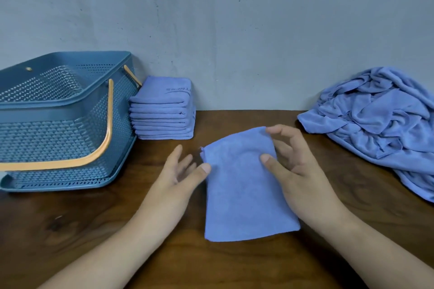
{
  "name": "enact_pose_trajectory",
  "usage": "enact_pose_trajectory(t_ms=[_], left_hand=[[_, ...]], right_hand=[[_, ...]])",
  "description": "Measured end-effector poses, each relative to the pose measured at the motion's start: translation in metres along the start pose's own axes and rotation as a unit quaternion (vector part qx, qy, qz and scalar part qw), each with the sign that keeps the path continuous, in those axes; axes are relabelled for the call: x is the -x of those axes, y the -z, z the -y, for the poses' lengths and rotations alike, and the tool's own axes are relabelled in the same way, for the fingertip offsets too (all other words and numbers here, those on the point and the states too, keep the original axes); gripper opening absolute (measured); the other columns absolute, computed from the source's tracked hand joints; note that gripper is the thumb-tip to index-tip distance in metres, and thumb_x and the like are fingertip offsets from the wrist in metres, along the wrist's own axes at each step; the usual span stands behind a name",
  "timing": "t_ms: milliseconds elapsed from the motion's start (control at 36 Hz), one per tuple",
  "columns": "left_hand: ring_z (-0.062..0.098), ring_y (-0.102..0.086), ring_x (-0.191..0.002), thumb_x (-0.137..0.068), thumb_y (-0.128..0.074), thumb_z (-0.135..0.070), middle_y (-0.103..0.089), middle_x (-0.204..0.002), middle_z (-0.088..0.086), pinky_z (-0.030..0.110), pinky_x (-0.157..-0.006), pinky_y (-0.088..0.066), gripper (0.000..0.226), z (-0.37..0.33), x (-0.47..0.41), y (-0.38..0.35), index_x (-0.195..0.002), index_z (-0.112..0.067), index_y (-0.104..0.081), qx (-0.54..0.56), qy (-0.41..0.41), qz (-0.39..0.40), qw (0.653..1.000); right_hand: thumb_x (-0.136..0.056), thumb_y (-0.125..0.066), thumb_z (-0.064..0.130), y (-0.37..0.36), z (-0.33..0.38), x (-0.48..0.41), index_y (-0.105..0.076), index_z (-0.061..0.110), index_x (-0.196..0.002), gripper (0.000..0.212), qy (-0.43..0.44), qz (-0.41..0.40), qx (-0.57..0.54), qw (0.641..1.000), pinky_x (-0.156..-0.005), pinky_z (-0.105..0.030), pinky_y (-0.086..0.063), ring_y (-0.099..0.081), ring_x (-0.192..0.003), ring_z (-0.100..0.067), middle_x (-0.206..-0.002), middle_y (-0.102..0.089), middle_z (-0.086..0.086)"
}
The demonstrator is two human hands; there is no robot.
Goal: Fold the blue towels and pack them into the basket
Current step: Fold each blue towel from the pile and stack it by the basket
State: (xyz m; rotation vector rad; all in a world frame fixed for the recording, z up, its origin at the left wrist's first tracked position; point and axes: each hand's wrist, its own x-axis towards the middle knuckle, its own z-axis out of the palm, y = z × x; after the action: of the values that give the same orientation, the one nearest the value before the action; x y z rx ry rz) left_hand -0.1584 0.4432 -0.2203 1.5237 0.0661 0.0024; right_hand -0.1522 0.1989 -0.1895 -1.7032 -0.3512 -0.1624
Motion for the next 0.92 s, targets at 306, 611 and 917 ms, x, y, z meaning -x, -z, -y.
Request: enact_pose_trajectory(t_ms=[306, 611, 917], left_hand=[[0.028, -0.063, -0.135, -0.099, -0.070, -0.021, -0.067, -0.142, 0.011, 0.049, -0.114, -0.046, 0.051, -0.016, 0.009, 0.001, -0.147, -0.011, -0.057, 0.141, 0.032, 0.167, 0.975], [0.027, -0.062, -0.134, -0.103, -0.062, -0.035, -0.071, -0.135, 0.009, 0.055, -0.119, -0.040, 0.025, -0.015, 0.006, 0.003, -0.123, -0.026, -0.074, 0.179, -0.095, -0.013, 0.979], [0.029, -0.062, -0.124, -0.107, -0.051, -0.036, -0.068, -0.124, 0.009, 0.070, -0.113, -0.039, 0.028, -0.025, 0.002, 0.030, -0.126, -0.018, -0.062, 0.136, -0.236, -0.144, 0.951]], right_hand=[[-0.105, -0.054, -0.004, -0.005, 0.018, 0.006, -0.075, 0.023, -0.125, 0.039, 0.144, 0.032, 0.140, 0.979, -0.090, -0.012, -0.042, -0.063, -0.103, -0.006, -0.117, -0.065, 0.016], [-0.103, -0.066, 0.013, -0.020, 0.059, -0.024, -0.078, 0.033, -0.122, 0.030, 0.105, 0.063, 0.197, 0.973, -0.091, -0.013, -0.045, -0.063, -0.118, -0.010, -0.128, -0.064, 0.017], [-0.105, -0.063, 0.013, -0.057, 0.099, -0.063, -0.076, 0.038, -0.123, 0.034, 0.187, 0.127, 0.241, 0.944, -0.086, -0.026, -0.050, -0.064, -0.111, -0.016, -0.133, -0.060, 0.016]])
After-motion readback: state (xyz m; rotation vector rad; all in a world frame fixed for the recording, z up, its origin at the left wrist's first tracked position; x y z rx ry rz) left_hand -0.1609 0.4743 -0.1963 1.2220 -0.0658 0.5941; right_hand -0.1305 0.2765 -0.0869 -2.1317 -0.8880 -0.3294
